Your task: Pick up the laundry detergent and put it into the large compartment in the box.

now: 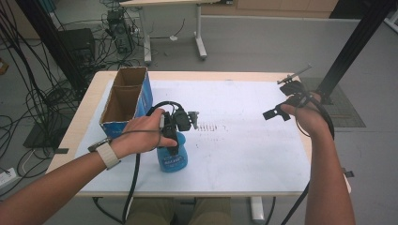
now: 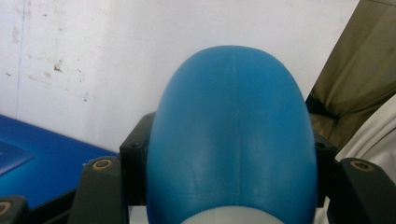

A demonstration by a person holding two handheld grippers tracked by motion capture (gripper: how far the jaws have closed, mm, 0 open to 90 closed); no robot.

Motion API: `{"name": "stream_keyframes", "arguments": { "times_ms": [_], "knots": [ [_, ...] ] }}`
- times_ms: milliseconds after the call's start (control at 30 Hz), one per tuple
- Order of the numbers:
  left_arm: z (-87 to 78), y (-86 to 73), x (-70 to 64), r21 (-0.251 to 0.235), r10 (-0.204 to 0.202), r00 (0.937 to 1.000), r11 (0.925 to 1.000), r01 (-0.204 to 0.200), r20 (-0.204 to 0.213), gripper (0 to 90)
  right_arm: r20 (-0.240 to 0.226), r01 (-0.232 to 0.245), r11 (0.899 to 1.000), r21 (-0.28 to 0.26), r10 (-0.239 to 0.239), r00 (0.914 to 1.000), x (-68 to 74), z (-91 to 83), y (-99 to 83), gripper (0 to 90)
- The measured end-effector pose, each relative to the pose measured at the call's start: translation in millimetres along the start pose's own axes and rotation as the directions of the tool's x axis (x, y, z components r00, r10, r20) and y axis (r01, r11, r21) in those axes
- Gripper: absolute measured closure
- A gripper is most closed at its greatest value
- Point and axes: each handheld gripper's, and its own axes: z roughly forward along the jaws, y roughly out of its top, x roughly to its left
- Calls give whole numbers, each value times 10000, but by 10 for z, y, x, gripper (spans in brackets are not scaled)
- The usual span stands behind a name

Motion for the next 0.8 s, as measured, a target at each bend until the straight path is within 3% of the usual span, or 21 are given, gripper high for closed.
{"name": "stream_keyframes", "arguments": {
  "times_ms": [800],
  "knots": [
    [2,-10,4,-54,50,10000,10000,-50,12,382,-31,24,10000,11,-24,10000,-1,11,12,72]
  ]
}}
